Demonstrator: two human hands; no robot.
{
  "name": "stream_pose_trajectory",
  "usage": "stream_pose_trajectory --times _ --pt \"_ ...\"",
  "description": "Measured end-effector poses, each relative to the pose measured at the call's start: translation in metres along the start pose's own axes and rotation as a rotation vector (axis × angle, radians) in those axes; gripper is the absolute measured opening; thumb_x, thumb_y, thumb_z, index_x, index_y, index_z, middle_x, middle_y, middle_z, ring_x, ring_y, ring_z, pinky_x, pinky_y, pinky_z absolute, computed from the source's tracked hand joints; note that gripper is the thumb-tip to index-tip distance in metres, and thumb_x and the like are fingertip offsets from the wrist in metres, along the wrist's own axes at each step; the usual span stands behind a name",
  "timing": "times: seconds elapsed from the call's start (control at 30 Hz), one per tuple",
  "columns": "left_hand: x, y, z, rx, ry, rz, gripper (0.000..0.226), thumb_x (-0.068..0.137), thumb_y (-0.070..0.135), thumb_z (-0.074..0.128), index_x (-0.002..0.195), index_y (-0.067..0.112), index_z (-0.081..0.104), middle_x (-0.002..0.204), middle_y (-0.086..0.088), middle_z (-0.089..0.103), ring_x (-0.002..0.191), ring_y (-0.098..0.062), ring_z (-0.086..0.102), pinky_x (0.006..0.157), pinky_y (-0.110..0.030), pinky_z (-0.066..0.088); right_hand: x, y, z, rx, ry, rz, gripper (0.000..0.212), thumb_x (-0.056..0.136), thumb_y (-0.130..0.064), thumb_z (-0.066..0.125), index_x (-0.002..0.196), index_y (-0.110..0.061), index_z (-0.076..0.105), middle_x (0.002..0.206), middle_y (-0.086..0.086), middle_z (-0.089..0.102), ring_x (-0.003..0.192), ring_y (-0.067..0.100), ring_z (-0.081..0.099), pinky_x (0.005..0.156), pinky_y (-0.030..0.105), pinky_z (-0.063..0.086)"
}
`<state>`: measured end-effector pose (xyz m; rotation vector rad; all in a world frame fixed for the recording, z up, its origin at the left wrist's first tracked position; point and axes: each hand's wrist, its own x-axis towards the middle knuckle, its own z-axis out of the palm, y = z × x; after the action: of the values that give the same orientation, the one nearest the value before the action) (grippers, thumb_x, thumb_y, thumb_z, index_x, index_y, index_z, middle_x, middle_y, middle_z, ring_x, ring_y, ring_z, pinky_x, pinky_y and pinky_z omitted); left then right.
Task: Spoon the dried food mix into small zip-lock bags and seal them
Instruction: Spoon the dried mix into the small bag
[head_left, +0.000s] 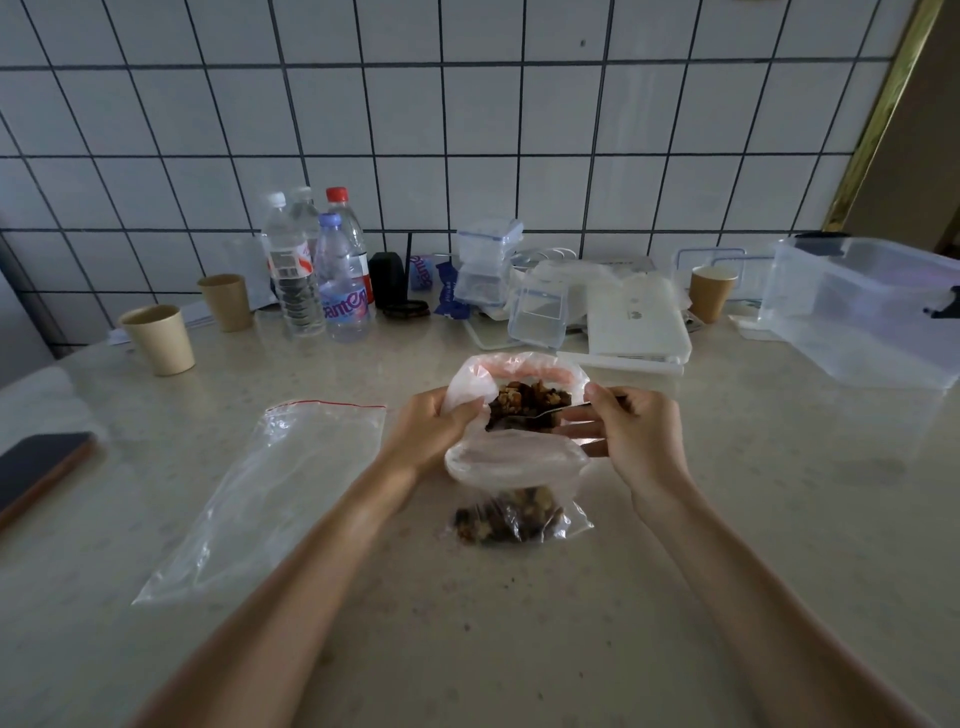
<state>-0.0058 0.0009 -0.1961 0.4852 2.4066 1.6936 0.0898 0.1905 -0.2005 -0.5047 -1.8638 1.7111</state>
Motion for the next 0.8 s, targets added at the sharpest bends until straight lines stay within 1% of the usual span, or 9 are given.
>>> stream_pose_trajectory --times 0.1,0.17,0.23,0.37,0.43,0.5,0.6,0.7,0.8 --pt "0.001 -0.002 0.001 -0.013 -0.003 -0.009 0.029 0.102 0.028 0.065 0.123 0.009 0.072 0.107 -0.009 0.077 0.099 -0.025 0.072 0.090 -0.040 0.056 0.000 0.002 0.000 -0.093 0.007 -0.095 0.021 0.105 -0.015 0.058 0.091 -0.007 0.072 0.076 0.006 0.078 0.064 0.019 0.078 0.047 0.024 0.055" --pt "0.003 -0.004 0.001 -0.014 -0.012 -0.005 0.028 0.102 0.028 0.064 0.122 0.009 0.071 0.104 -0.009 0.077 0.096 -0.024 0.073 0.082 -0.034 0.056 0.000 0.004 0.002 -0.164 -0.025 -0.143 0.019 0.105 -0.017 0.059 0.093 -0.012 0.073 0.077 0.002 0.079 0.065 0.014 0.077 0.048 0.021 0.053" --pt "0.003 -0.005 0.002 -0.013 -0.020 0.000 0.028 0.102 0.029 0.064 0.122 0.010 0.071 0.099 -0.004 0.077 0.090 -0.019 0.072 0.077 -0.029 0.055 0.001 0.006 0.004 -0.183 -0.057 -0.144 0.018 0.105 -0.017 0.059 0.099 -0.010 0.074 0.081 0.002 0.079 0.068 0.013 0.077 0.051 0.021 0.054" --pt "0.004 -0.004 0.002 -0.046 0.002 -0.015 0.023 0.100 0.031 0.067 0.114 0.013 0.075 0.101 -0.007 0.078 0.096 -0.025 0.074 0.095 -0.047 0.058 0.004 0.003 -0.001 -0.059 -0.045 -0.056 0.019 0.106 -0.013 0.054 0.101 -0.004 0.070 0.080 0.007 0.079 0.070 0.022 0.079 0.050 0.025 0.056" --pt "0.004 -0.004 0.002 -0.064 0.011 -0.012 0.017 0.098 0.032 0.069 0.106 0.019 0.076 0.100 -0.007 0.079 0.097 -0.027 0.075 0.097 -0.050 0.057 0.004 0.001 -0.003 0.005 -0.038 -0.022 0.020 0.106 -0.011 0.053 0.098 -0.004 0.069 0.080 0.010 0.079 0.071 0.026 0.078 0.049 0.026 0.055" --pt "0.004 -0.004 0.002 -0.066 0.024 0.004 0.017 0.097 0.034 0.071 0.106 0.021 0.076 0.100 -0.005 0.080 0.097 -0.026 0.075 0.097 -0.052 0.057 0.003 0.000 -0.003 0.062 -0.030 0.008 0.021 0.107 -0.009 0.050 0.095 -0.004 0.067 0.081 0.015 0.077 0.070 0.028 0.078 0.047 0.027 0.054" --pt "0.005 -0.004 0.000 -0.073 0.056 0.036 0.022 0.096 0.034 0.071 0.113 0.021 0.076 0.098 0.000 0.079 0.095 -0.023 0.075 0.090 -0.044 0.060 0.004 -0.002 -0.005 0.093 -0.010 0.021 0.022 0.107 -0.009 0.048 0.097 -0.002 0.066 0.084 0.019 0.075 0.069 0.029 0.077 0.046 0.028 0.053" --pt "0.007 -0.005 -0.003 -0.044 0.101 0.068 0.016 0.096 0.034 0.072 0.105 0.021 0.076 0.094 -0.002 0.078 0.091 -0.024 0.075 0.080 -0.041 0.061 0.005 -0.004 -0.007 0.142 0.003 0.068 0.024 0.109 -0.013 0.047 0.100 -0.001 0.066 0.082 0.018 0.076 0.071 0.031 0.078 0.048 0.030 0.055" --pt "0.008 -0.008 -0.006 0.025 0.132 0.082 0.022 0.093 0.040 0.074 0.103 0.020 0.073 0.096 -0.002 0.077 0.085 -0.019 0.074 0.072 -0.032 0.060 0.004 -0.006 -0.009 0.170 0.009 0.103 0.027 0.110 -0.015 0.043 0.101 0.000 0.065 0.080 0.016 0.077 0.073 0.034 0.078 0.047 0.032 0.055"
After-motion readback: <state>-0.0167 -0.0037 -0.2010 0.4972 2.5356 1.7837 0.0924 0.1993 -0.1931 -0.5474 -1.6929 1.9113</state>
